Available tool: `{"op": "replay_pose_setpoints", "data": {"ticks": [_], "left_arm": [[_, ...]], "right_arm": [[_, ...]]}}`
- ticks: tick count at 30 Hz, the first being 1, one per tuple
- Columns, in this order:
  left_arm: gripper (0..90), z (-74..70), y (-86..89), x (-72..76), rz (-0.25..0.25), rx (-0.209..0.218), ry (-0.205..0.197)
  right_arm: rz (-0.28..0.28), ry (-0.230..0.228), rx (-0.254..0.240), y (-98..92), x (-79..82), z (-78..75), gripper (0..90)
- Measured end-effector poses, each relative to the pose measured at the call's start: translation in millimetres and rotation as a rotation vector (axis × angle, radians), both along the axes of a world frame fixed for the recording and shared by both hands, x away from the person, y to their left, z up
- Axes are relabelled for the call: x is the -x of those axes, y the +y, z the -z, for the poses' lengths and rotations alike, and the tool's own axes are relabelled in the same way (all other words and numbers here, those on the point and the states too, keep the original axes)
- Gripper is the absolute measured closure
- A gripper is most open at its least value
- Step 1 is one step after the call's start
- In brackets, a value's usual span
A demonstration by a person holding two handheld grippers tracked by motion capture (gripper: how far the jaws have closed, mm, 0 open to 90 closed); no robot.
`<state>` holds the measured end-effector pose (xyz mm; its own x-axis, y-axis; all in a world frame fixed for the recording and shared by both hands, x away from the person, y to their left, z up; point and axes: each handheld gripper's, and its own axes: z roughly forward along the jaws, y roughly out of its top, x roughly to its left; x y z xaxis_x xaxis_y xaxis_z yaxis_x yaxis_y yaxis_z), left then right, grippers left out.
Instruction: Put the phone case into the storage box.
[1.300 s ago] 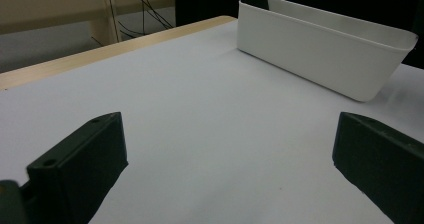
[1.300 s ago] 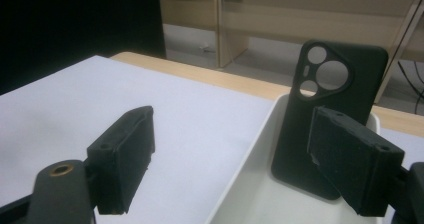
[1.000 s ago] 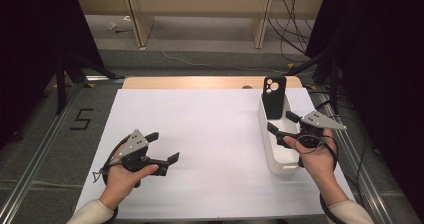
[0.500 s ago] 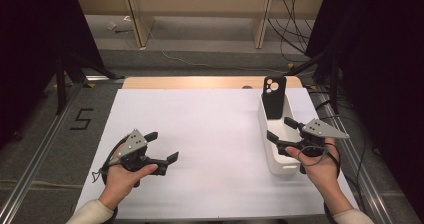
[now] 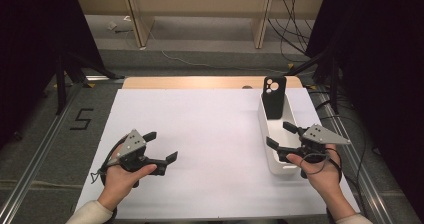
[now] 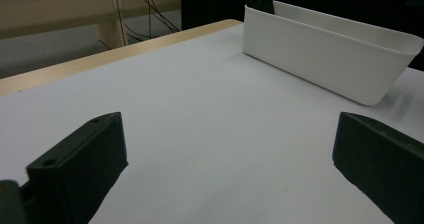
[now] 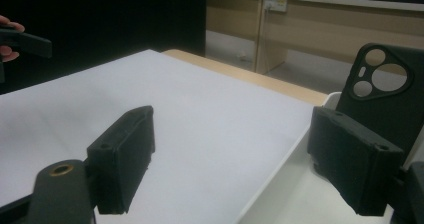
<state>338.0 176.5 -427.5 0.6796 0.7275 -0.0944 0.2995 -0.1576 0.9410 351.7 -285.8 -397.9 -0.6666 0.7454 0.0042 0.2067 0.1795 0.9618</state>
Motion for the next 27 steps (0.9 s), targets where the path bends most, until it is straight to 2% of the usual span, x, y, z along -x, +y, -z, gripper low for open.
{"op": "replay_pose_setpoints", "data": {"ticks": [9,27], "left_arm": [[0.5,0.0,0.5,0.4,-0.001,-0.003,-0.001],[0.5,1.2,0.5,-0.6,-0.001,-0.007,0.001]], "right_arm": [[-0.026,0.003,0.004,0.3,6.2,3.0,20.5],[-0.040,0.006,0.018,4.9,10.2,8.0,19.7]]}}
